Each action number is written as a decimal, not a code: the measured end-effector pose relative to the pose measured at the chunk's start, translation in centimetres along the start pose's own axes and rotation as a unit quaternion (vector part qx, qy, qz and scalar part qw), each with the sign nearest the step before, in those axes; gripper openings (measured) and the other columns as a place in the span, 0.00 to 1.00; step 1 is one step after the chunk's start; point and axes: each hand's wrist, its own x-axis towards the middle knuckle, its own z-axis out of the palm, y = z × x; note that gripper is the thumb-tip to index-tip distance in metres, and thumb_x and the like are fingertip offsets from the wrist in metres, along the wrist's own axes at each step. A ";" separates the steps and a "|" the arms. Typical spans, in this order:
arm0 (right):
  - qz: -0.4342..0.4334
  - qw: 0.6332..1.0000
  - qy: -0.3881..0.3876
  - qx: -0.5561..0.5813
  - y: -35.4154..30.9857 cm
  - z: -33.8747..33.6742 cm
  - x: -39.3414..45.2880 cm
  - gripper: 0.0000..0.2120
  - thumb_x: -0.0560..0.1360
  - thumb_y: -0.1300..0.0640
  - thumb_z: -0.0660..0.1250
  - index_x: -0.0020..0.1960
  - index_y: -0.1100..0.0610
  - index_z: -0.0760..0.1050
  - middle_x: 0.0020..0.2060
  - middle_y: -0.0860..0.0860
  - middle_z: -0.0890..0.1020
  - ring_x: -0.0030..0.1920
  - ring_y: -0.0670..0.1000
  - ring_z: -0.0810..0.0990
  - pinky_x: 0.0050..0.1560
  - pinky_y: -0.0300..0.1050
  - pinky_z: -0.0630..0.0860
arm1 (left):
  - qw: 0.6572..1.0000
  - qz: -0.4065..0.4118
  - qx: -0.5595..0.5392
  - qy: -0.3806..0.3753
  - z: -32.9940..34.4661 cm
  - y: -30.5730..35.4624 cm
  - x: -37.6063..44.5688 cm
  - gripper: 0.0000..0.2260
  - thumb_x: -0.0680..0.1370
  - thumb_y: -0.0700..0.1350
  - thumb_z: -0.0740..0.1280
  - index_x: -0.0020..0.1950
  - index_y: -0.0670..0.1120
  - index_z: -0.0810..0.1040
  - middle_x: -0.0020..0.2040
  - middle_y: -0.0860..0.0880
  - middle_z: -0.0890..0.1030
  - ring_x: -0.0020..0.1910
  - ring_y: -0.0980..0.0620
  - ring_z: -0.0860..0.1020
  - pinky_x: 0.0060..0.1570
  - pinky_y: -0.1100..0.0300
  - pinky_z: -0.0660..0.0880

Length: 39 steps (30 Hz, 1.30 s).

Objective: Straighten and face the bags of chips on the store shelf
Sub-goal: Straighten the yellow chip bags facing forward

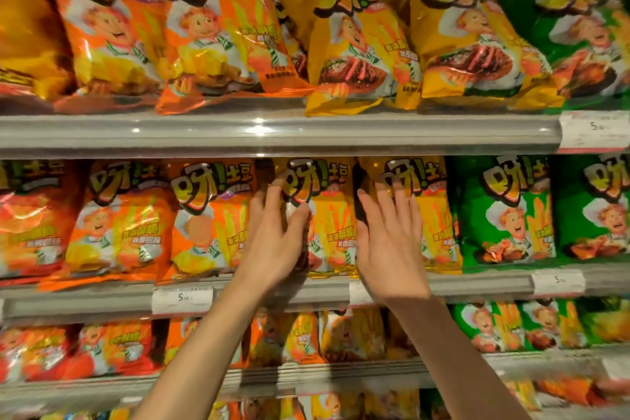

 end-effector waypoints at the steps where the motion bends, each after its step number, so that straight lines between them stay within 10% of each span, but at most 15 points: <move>1: -0.004 1.000 -0.018 -0.025 0.7 0.5 0.0 0.22 0.81 0.56 0.59 0.75 0.56 0.66 0.75 0.57 0.66 0.79 0.60 0.55 0.77 0.62 0.52 | 1.000 -0.007 0.005 -0.011 0.1 0.0 0.4 0.24 0.83 0.56 0.60 0.77 0.57 0.58 0.72 0.45 0.65 0.72 0.47 0.65 0.69 0.55 0.63; 9: -0.025 0.995 -0.044 -0.089 4.3 0.6 0.3 0.24 0.80 0.56 0.55 0.76 0.56 0.65 0.75 0.57 0.66 0.78 0.62 0.56 0.77 0.62 0.54 | 0.999 -0.034 0.006 -0.026 1.2 -0.3 2.3 0.25 0.83 0.59 0.57 0.79 0.61 0.54 0.72 0.43 0.67 0.71 0.45 0.67 0.66 0.55 0.63; 15: -0.010 0.993 0.005 0.121 1.5 -1.3 1.1 0.16 0.82 0.55 0.59 0.68 0.56 0.73 0.66 0.53 0.73 0.69 0.53 0.68 0.69 0.51 0.66 | 0.999 -0.039 -0.010 -0.005 2.0 -0.9 3.7 0.24 0.83 0.59 0.55 0.79 0.62 0.53 0.75 0.44 0.67 0.73 0.44 0.68 0.70 0.50 0.66; 24: 0.185 0.894 -0.165 0.372 -2.9 0.4 5.4 0.34 0.81 0.40 0.57 0.81 0.46 0.46 0.78 0.54 0.61 0.76 0.58 0.62 0.72 0.50 0.61 | 0.999 -0.034 -0.025 0.017 2.4 -0.8 3.2 0.24 0.84 0.56 0.55 0.80 0.59 0.54 0.76 0.45 0.64 0.73 0.47 0.67 0.63 0.58 0.64; 34: 0.216 0.863 -0.125 0.439 -2.8 0.3 6.9 0.30 0.80 0.49 0.64 0.79 0.49 0.57 0.72 0.53 0.70 0.71 0.57 0.69 0.70 0.49 0.68 | 0.999 -0.035 -0.026 0.012 1.9 0.2 3.1 0.26 0.84 0.56 0.56 0.81 0.56 0.52 0.79 0.47 0.57 0.77 0.49 0.59 0.65 0.64 0.55; 39: 0.220 0.863 -0.174 0.420 -2.7 0.2 4.1 0.37 0.81 0.38 0.56 0.81 0.45 0.39 0.81 0.46 0.51 0.79 0.51 0.54 0.73 0.44 0.55 | 0.992 -0.082 -0.095 -0.017 2.1 -0.6 2.6 0.35 0.82 0.61 0.57 0.81 0.55 0.41 0.78 0.45 0.63 0.75 0.47 0.65 0.66 0.60 0.62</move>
